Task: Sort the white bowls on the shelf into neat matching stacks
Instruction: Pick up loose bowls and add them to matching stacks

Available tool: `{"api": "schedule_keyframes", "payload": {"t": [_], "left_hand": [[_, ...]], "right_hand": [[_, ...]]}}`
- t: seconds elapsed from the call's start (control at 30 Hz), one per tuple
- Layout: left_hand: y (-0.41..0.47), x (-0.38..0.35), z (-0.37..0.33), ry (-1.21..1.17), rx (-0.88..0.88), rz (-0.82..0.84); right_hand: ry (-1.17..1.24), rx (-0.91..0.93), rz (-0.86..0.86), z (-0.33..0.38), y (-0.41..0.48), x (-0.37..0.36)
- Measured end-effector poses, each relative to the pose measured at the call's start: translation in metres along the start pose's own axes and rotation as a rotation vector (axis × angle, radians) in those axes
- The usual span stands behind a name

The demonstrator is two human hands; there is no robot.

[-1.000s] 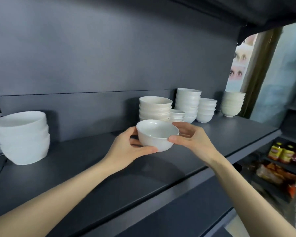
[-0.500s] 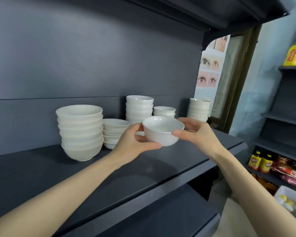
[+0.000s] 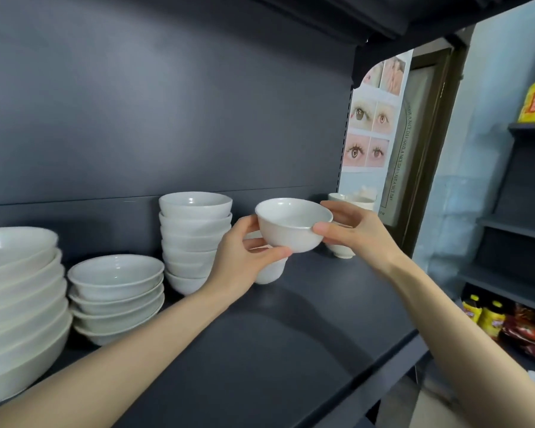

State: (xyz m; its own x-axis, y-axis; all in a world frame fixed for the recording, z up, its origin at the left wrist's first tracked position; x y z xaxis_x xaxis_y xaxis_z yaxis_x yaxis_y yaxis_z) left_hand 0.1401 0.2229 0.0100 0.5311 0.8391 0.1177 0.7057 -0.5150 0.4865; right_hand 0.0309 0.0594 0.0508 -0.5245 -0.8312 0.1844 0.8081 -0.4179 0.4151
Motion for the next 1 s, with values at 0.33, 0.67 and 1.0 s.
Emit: {"api": "schedule_keyframes", "payload": {"t": [0.33,0.67,1.0], "left_hand": [[0.057,-0.036,0.029,0.061,-0.071,-0.239],[0.073,-0.059,0.046,0.449,-0.085,-0.516],[0.074,-0.070,0.064,0.716,0.083,-0.489]], "right_hand": [[0.091,0.049,0.184,-0.041,0.094,0.030],[0.132,0.128,0.521,-0.074,0.169,0.027],[0.250,0.028,0.662,-0.120,0.197,0.011]]}}
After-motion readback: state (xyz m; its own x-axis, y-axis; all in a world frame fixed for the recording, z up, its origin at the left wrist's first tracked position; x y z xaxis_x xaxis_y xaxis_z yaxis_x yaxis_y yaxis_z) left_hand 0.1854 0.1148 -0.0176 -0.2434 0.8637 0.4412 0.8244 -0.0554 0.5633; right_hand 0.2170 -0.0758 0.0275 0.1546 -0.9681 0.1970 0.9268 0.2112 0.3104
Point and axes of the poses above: each hand's wrist, its own y-axis towards the middle knuckle, its own x-axis out of the back of the hand, z = x × y, the point moved 2 cm from there along y, towards the middle knuckle, and after that the axes turned 4 degrees about y, right-handed, at the moved point
